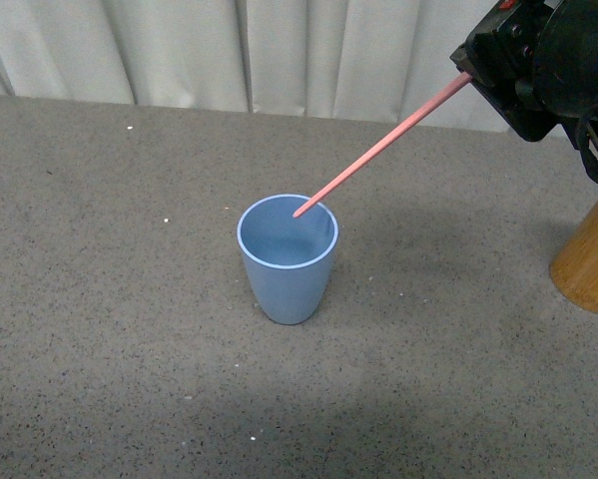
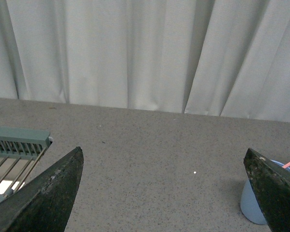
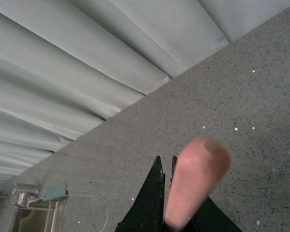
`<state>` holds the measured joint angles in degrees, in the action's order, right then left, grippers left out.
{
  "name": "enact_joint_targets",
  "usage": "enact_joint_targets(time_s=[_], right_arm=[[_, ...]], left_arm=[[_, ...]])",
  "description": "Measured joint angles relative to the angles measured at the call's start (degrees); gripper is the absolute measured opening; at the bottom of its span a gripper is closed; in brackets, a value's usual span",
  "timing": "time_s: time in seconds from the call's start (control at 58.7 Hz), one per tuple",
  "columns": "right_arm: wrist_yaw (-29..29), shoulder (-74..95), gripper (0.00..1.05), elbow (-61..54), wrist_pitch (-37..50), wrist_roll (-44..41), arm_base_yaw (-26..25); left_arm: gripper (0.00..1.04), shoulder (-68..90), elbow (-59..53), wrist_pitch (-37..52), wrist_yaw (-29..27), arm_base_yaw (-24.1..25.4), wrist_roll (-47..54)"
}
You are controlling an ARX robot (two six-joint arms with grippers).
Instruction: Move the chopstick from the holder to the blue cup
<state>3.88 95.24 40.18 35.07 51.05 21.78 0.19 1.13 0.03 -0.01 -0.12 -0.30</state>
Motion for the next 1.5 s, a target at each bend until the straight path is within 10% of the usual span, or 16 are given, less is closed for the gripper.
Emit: enact_joint_targets(time_s=[0.8,1.362,1.499], right_arm=[[-0.15,2.6,0.02,3.26,-1.92,-0.39,0.9],[4.79,2.8,0.95,3.54,-3.58,-3.93,0.83],[8.61,1.22,0.93,1.92,-1.97,-6.14,0.2]], left_arm=[[0.98,0.0,0.0,0.0,0.0,0.0,0.0],[0.98,0.0,0.0,0.0,0.02,0.0,0.0],[0.98,0.0,0.0,0.0,0.0,0.0,0.0]])
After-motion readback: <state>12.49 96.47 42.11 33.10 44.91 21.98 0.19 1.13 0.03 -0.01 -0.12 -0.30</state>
